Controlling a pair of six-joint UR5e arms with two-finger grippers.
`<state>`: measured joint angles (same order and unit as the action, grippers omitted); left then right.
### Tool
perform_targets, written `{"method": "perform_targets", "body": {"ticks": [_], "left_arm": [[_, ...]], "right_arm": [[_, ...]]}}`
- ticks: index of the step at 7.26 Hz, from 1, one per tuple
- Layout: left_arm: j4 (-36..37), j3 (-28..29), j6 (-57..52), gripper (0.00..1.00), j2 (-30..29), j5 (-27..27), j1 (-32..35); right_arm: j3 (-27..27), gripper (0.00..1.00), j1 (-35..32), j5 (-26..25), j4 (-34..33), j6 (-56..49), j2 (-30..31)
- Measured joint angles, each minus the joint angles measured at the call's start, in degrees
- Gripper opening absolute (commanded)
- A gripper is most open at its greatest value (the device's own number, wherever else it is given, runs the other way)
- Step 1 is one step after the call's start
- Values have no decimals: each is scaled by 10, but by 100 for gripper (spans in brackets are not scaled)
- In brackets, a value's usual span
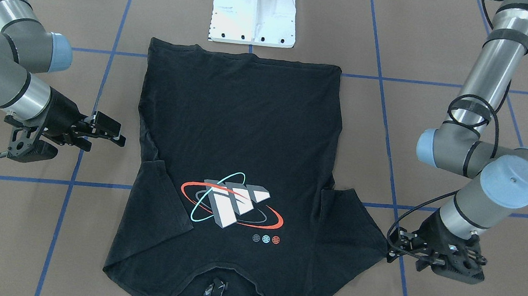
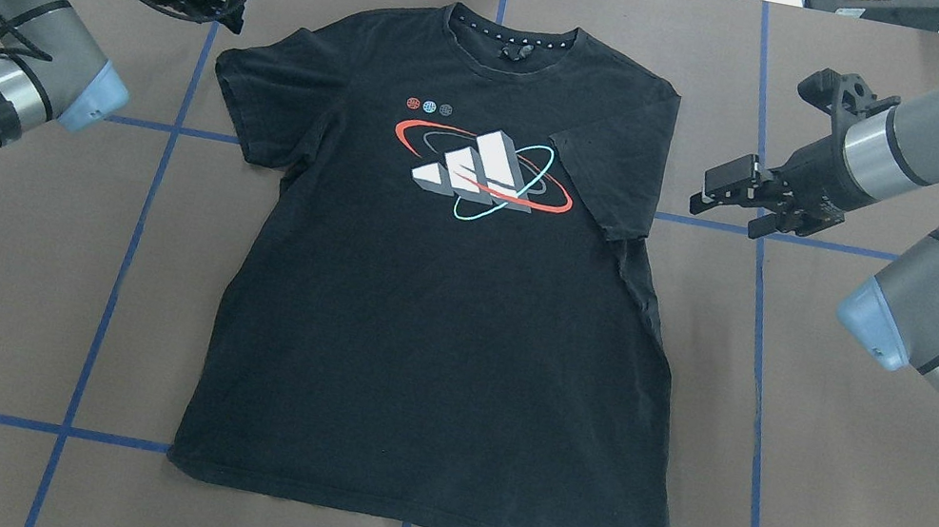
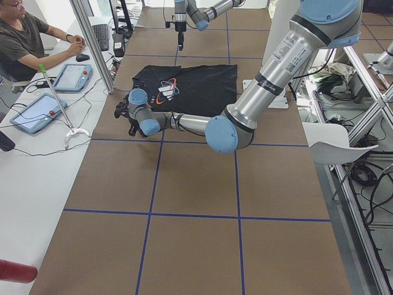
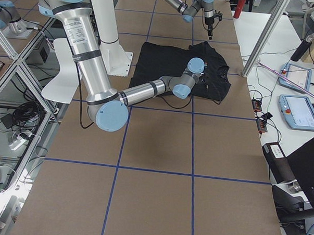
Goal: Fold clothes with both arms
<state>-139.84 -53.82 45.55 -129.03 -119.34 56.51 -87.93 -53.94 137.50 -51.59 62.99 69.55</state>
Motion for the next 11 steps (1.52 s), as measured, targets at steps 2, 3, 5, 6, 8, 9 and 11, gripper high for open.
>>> {"method": "perform_targets", "body": {"ticks": [2,3,5,6,8,9,11], "left_arm": [[-31,32,1,53,-6,0,-7],[-35,35,2,53,-6,-1,-7],[-35,28,3,53,-6,-8,-5],[-32,21,3,53,-3,-23,-4],[-28,3,3,53,13,-51,-4],[-26,-5,4,53,24,-55,-3],[-24,-18,7,53,40,-57,-6]], "right_arm": [[-6,100,-2,0,0,0,5],[-7,100,-2,0,0,0,5],[-7,100,-4,0,0,0,4],[-7,100,-4,0,0,0,4],[-7,100,-5,-1,0,1,4],[-7,100,-5,-1,0,1,4],[-7,100,-6,-1,0,3,4]]}}
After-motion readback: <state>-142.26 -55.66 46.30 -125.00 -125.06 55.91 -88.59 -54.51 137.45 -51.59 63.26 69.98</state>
